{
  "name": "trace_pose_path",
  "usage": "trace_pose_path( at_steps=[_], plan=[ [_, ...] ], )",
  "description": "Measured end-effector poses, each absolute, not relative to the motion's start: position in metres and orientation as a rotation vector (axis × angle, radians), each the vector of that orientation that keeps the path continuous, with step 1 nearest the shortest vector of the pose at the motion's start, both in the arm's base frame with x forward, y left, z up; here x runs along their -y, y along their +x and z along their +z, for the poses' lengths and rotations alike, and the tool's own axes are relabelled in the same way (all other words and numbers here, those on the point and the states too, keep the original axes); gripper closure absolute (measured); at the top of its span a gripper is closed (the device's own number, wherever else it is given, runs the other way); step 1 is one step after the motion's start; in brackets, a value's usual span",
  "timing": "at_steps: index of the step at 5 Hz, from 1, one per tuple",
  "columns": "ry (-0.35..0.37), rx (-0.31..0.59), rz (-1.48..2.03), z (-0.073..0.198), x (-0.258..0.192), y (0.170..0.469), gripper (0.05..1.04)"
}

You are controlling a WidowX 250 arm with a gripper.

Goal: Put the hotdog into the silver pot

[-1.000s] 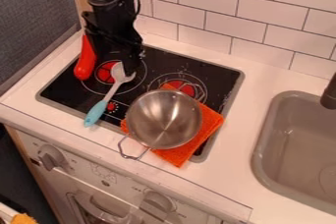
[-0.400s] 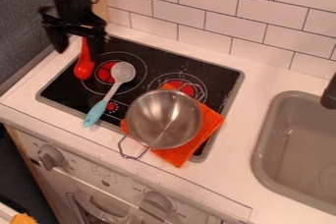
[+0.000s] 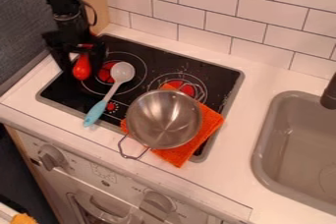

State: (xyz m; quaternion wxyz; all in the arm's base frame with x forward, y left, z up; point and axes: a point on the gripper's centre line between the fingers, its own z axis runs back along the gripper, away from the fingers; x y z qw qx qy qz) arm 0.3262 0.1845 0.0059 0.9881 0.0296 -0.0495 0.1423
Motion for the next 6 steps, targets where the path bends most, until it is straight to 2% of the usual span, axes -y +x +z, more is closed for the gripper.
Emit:
trace_pose_path(
  at_steps=[1, 2, 3, 4, 5, 6],
  plan=[
    [0.051, 0.122, 0.313, 0.003, -0.183, 0.328, 0.127],
    [0.067, 0.149, 0.267, 0.006, -0.172, 0.33, 0.381],
    [0.078, 0.139, 0.159, 0.02, -0.147, 0.329, 0.567],
    [0.125, 0.224, -0.024, 0.075, -0.105, 0.345, 0.568],
    [0.122, 0.275, -0.212, 0.105, -0.054, 0.352, 0.568],
    [0.032, 0.264, -0.347, 0.091, -0.007, 0.344, 0.568]
  ],
)
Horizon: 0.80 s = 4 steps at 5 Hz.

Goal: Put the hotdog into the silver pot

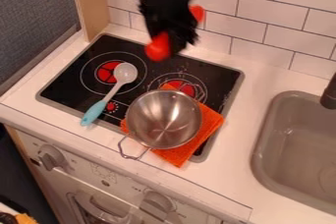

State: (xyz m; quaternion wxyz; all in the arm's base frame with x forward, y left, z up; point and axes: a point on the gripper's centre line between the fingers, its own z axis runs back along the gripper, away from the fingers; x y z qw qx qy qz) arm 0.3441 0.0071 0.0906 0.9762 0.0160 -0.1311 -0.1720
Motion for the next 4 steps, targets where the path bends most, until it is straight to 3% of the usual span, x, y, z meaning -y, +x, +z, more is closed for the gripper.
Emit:
trace_pose_path(
  at_steps=[2, 4],
  plan=[
    [-0.046, 0.165, -0.43, 0.056, 0.069, 0.298, 0.568],
    [-0.05, 0.115, -0.434, 0.046, 0.076, 0.27, 0.568]
  ],
)
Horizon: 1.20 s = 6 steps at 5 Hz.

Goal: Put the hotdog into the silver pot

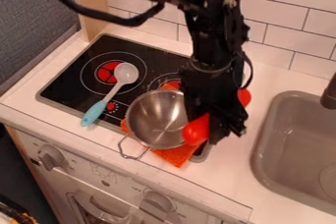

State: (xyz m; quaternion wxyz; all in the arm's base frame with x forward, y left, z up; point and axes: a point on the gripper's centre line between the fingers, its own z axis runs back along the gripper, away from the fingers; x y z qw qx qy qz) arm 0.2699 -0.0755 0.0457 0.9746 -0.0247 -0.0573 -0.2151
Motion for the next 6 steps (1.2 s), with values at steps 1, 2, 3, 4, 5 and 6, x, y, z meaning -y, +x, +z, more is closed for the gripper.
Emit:
trace_pose_path(
  at_steps=[1, 2, 3, 4, 5, 6],
  plan=[
    [-0.042, 0.129, -0.407, 0.051, 0.068, 0.262, 0.568],
    [-0.042, 0.124, -0.35, 0.049, 0.053, 0.259, 0.568],
    [-0.048, 0.14, -0.297, 0.05, 0.039, 0.254, 0.568],
    [-0.079, 0.123, -0.273, 0.041, 0.032, 0.255, 0.457],
    [-0.077, 0.112, -0.294, 0.038, 0.03, 0.254, 0.186],
    [-0.048, 0.1, -0.313, 0.045, 0.031, 0.256, 0.077]
  ],
)
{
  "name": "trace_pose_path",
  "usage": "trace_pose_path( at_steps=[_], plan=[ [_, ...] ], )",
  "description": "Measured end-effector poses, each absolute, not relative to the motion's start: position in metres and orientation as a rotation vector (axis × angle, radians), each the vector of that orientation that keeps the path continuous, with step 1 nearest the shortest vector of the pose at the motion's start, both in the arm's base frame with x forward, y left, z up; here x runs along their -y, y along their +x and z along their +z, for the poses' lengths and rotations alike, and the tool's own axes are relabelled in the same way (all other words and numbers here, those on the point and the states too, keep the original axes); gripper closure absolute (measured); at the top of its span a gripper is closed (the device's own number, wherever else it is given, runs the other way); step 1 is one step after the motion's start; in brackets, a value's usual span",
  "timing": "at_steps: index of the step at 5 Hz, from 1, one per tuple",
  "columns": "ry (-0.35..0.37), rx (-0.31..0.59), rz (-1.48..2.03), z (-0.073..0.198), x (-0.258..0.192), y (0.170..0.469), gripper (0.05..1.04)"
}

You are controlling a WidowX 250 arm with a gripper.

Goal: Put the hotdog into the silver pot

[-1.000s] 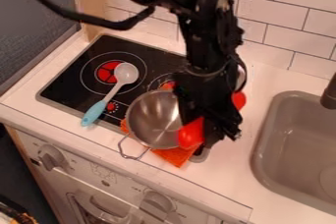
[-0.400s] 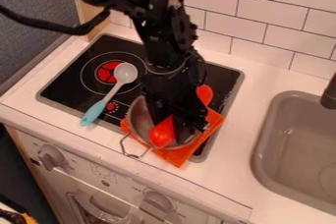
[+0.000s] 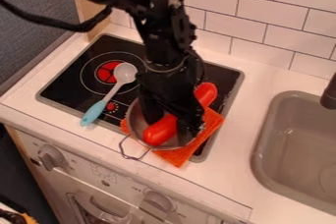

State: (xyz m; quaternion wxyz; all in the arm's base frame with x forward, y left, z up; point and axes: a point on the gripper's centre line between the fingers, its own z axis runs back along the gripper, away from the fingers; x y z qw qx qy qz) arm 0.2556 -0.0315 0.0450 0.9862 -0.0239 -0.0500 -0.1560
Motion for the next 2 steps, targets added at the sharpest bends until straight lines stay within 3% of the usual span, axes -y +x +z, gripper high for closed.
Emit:
trace_pose_path(
  at_steps=[2],
  plan=[
    [0.006, 0.199, -0.301, 0.095, 0.022, 0.265, 0.083]
  ],
)
